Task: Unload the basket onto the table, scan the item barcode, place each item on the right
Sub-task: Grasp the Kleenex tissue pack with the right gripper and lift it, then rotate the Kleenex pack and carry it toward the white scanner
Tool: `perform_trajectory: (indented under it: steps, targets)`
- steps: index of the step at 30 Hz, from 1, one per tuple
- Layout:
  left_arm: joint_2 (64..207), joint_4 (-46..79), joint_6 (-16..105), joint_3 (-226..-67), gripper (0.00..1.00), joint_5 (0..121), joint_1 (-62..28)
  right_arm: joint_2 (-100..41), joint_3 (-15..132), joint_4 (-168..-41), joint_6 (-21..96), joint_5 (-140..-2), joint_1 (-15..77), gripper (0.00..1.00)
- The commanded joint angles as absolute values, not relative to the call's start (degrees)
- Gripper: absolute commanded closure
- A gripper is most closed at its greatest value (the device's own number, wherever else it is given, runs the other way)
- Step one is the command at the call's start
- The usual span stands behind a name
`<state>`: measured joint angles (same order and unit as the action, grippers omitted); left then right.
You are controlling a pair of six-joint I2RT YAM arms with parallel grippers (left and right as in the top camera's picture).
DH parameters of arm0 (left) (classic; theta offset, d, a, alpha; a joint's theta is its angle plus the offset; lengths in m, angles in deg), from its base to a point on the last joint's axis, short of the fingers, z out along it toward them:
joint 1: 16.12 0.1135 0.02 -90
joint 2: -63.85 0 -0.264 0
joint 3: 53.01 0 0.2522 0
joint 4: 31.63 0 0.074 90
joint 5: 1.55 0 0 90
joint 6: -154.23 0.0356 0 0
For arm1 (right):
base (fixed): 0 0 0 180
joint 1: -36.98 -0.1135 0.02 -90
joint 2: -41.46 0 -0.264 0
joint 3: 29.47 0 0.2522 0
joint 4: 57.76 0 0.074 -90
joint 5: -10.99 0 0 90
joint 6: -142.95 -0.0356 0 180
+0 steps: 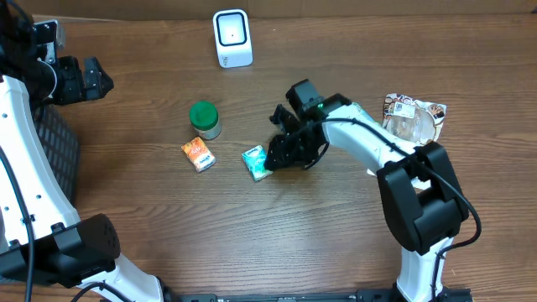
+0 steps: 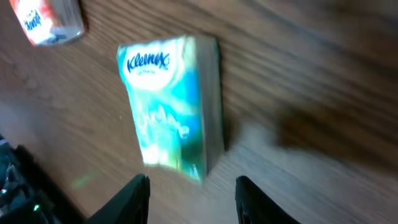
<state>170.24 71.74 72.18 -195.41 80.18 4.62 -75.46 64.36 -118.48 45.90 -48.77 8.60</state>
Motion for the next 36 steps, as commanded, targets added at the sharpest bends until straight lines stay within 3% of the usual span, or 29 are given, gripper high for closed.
perform_trajectory:
  steps: [1, 17, 22, 24, 36]
  targets:
    - [169.48, 71.65, 73.25, -196.35, 0.0, 80.35, 4.44, -73.74, 60.99, -114.2, 42.36, -48.48, 7.77, 0.58]
    - [169.48, 71.63, 73.25, -196.35, 0.0, 80.35, 4.44, -73.85, 56.86, -105.83, 37.31, -48.94, 5.87, 0.68]
    - [169.48, 71.65, 73.25, -196.35, 0.0, 80.35, 4.44, -73.85, 56.86, -106.75, 34.38, -48.9, 5.87, 0.96]
    - [169.48, 71.65, 73.25, -196.35, 0.0, 80.35, 4.44, -73.85, 56.88, -107.18, 33.2, -48.09, 5.87, 0.96]
    - [169.48, 71.65, 73.25, -196.35, 0.0, 80.35, 4.44, -67.46, 57.08, -106.05, 41.09, -10.65, 14.61, 0.96]
